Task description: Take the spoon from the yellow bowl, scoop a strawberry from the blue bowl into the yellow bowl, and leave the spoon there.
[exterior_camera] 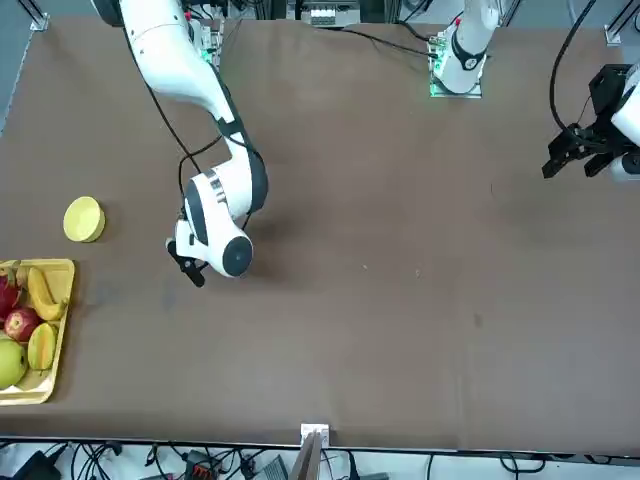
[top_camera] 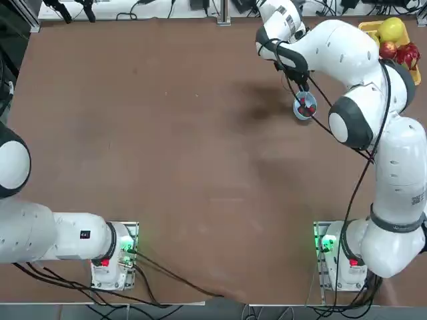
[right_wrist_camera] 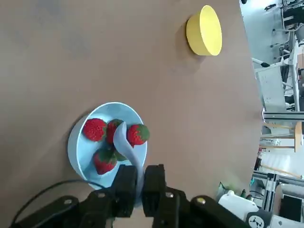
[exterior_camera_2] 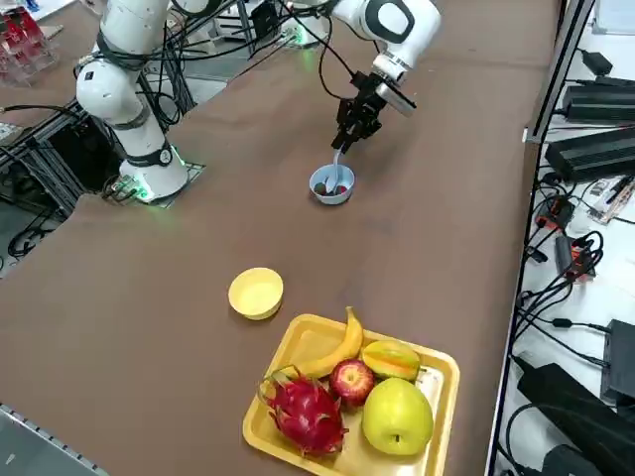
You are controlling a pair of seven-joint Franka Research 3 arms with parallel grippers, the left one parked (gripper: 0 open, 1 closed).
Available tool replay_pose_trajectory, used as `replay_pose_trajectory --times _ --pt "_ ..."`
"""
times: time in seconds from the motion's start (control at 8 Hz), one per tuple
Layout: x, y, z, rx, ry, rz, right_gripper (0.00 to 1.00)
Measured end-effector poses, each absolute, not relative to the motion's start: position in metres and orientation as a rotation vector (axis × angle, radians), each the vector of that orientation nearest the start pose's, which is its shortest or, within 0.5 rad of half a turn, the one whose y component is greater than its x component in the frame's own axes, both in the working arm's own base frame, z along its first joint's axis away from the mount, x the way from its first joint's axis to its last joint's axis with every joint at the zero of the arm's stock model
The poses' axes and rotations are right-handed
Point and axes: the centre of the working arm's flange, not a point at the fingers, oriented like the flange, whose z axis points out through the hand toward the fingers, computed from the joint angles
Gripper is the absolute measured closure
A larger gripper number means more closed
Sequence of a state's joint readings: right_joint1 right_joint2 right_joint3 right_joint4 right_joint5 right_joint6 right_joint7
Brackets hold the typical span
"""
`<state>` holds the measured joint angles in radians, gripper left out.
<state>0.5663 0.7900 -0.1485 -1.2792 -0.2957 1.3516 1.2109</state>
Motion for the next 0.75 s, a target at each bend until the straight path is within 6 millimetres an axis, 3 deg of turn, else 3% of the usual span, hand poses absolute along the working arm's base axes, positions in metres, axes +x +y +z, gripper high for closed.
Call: replay_pose_trajectory --times 0.75 --pt "0.6094 0.2466 0.2576 2.179 -0.881 -0.275 0.88"
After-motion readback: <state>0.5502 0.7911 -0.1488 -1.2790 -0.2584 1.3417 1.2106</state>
